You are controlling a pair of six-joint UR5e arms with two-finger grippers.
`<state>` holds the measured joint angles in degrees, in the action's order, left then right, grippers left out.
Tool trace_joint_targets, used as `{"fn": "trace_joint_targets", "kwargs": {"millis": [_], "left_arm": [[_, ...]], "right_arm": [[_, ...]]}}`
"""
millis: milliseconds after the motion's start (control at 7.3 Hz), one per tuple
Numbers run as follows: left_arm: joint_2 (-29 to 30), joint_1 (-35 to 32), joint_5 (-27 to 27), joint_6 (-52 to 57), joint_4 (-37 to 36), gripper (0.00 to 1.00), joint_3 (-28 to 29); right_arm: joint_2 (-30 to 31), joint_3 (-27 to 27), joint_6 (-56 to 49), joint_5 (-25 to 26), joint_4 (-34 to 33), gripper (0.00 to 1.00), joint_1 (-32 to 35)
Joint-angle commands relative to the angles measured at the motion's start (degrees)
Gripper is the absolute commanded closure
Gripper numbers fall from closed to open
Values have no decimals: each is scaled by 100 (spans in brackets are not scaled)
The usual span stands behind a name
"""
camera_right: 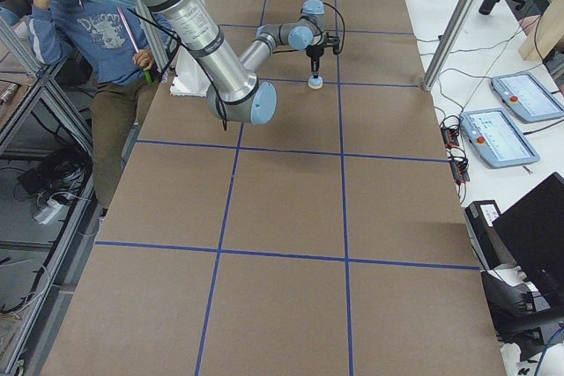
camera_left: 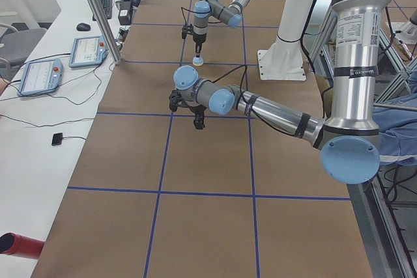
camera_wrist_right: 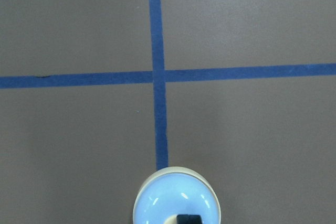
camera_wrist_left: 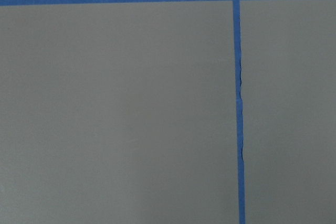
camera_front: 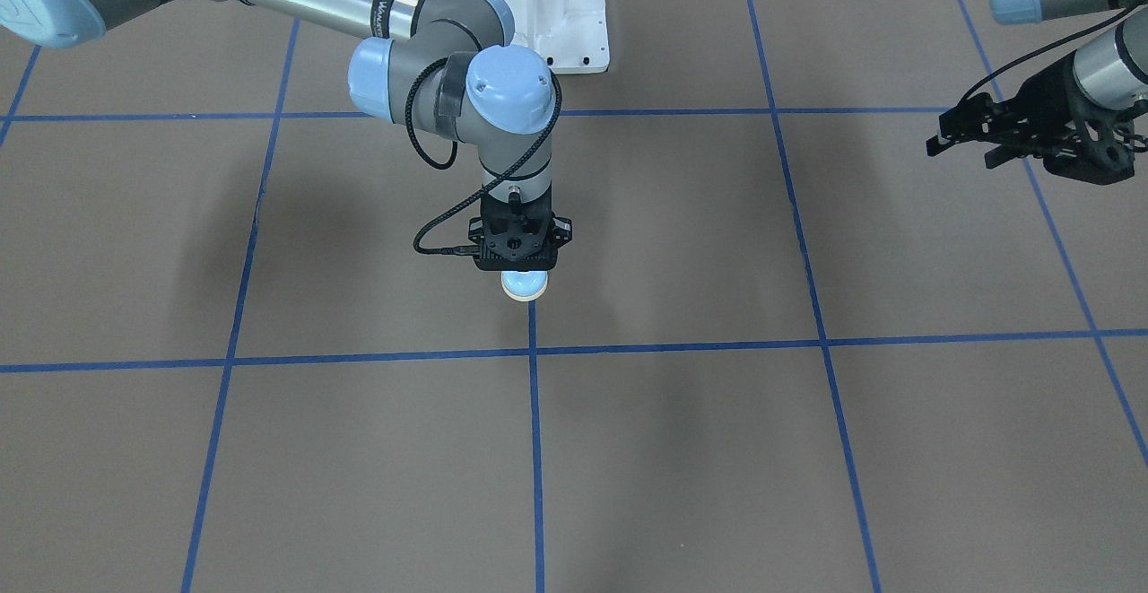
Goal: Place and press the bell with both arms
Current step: 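Press down on the bell's top with the right gripper, then lift the right gripper off the bell and withdraw the right arm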
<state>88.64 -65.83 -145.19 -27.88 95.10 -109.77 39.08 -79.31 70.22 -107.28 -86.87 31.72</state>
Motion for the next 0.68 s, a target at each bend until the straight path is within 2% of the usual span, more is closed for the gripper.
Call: {"fn": "trace_joint_targets", "kwargs": {"millis": [0,274,548], "left_arm": [[4,0,0,-24,0,4,0],[13,-9,0,-15,0,4,-9],[-5,-157,9,72,0,4,-9]], "right_arm": [[413,-529,-26,-452,-23,100,273],[1221,-1433,-148,-583,-15,100,562],[2615,-2776,-769,-1117,-6,100,1201]]}}
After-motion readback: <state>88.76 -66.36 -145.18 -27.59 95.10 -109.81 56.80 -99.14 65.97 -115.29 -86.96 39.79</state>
